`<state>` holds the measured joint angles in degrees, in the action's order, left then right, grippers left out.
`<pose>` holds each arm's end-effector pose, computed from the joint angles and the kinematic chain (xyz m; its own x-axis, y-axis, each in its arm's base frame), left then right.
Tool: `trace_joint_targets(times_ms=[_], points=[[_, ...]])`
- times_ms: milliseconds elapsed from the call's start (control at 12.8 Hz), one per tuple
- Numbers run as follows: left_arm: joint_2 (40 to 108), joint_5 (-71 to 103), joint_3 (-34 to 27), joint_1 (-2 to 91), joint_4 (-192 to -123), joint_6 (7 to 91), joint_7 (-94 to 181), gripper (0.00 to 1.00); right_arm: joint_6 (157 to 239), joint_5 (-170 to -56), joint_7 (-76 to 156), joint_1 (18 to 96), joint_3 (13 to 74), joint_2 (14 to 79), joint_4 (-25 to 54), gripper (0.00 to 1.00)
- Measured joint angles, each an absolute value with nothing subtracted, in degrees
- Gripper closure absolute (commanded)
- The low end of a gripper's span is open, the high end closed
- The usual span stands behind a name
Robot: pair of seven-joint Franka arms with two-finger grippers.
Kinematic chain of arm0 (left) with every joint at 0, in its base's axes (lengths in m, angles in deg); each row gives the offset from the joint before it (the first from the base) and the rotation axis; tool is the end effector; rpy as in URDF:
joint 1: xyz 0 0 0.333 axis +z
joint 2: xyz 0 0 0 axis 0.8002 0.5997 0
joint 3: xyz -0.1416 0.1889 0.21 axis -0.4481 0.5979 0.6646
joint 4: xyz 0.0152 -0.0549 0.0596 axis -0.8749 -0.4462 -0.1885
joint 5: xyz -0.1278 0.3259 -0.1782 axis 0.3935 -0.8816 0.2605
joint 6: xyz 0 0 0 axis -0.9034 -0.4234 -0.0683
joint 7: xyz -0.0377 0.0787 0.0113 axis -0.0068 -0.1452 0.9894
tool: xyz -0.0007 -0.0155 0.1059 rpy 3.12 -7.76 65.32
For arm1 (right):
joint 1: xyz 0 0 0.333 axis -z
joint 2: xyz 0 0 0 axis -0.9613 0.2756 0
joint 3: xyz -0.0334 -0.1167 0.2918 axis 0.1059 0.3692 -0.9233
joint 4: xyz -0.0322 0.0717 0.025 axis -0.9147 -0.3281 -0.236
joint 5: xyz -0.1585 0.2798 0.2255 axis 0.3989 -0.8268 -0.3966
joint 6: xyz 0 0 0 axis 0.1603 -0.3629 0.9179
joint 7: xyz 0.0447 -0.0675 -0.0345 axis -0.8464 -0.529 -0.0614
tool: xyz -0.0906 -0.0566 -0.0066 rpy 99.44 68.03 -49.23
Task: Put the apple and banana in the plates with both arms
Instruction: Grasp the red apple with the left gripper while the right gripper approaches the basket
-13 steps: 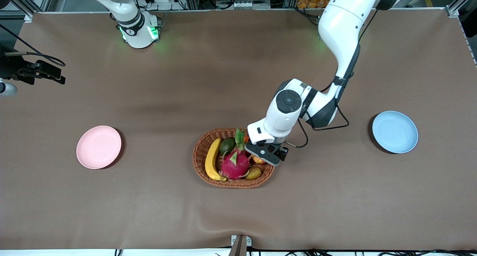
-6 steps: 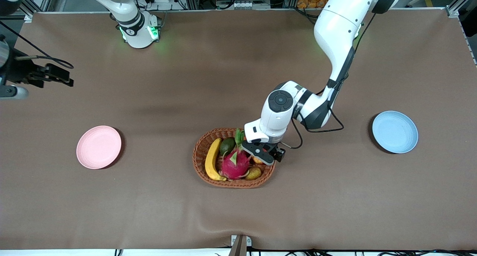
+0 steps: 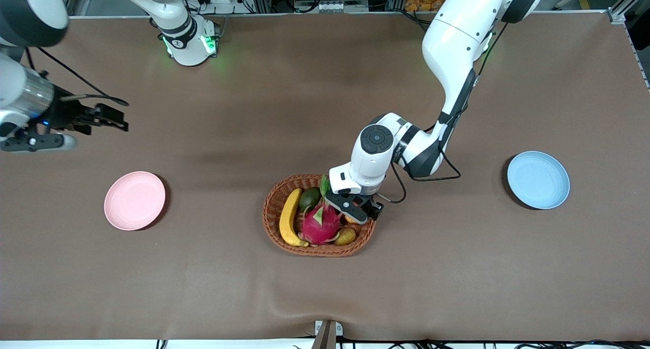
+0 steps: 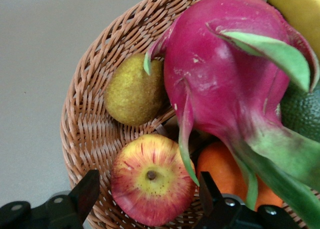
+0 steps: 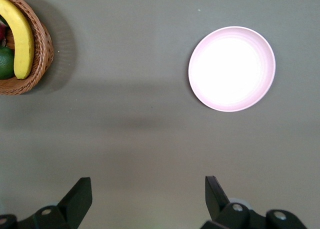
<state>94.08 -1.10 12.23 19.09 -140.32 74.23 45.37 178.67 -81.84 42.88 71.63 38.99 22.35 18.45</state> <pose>0.6053 -0.4391 0.2397 0.7712 -0.5902 0.2386 -0.5936 -0.8021 -0.0658 0.5490 0.0226 0.5325 0.9926 0.0520 -0.1095 0.0403 -0.9935 -0.1064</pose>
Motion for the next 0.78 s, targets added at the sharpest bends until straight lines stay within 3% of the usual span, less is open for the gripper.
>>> trace_joint_targets(times_ms=[547,781], points=[[94.84,-3.26,13.55,17.99,-140.27,75.29,45.41,0.15,186.79,-83.15,42.88,69.14,38.91,23.81,22.32,0.00],[95.12,-3.33,13.62,17.90,-140.27,75.56,45.41,0.03,190.07,-87.04,42.88,68.72,38.86,26.24,22.47,0.00]])
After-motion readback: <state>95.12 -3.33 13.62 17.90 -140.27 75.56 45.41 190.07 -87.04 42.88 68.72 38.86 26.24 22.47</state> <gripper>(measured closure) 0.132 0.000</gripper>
